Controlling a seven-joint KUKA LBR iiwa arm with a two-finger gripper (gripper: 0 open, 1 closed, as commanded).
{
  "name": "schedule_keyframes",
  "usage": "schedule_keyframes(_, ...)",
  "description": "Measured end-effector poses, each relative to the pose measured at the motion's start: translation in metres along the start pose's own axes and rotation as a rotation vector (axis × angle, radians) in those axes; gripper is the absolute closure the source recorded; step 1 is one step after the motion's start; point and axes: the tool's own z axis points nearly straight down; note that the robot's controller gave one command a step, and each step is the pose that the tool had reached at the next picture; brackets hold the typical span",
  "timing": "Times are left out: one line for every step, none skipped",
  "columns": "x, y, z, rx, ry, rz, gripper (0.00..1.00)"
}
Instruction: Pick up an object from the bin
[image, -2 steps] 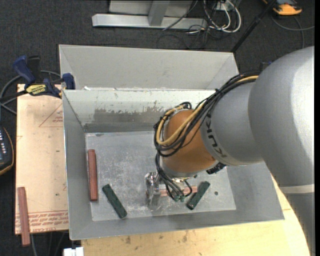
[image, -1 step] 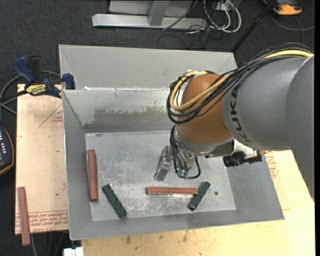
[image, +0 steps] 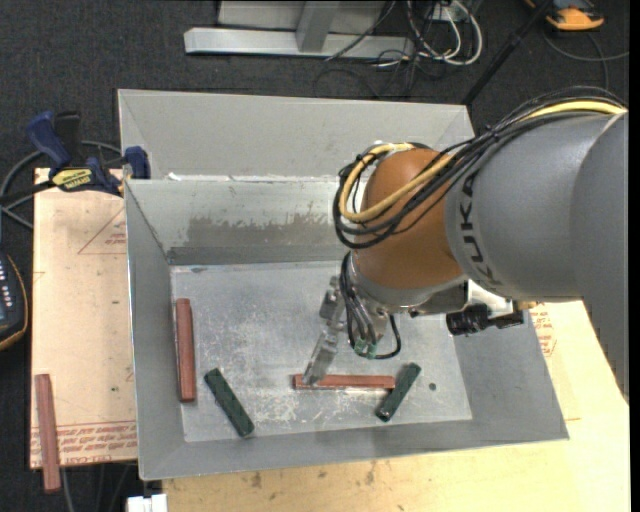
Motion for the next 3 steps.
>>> schedule_keyframes(-0.008, -0.054, 0.107, 0.006, 0.009, 0.067, 0.00)
schedule_keyframes(-0.009, -0.051, 0.102, 0.001, 0.003, 0.063, 1.00)
schedule_keyframes(0.012, -0.046, -0.054, -0.004, -0.005, 0.067, 1.00)
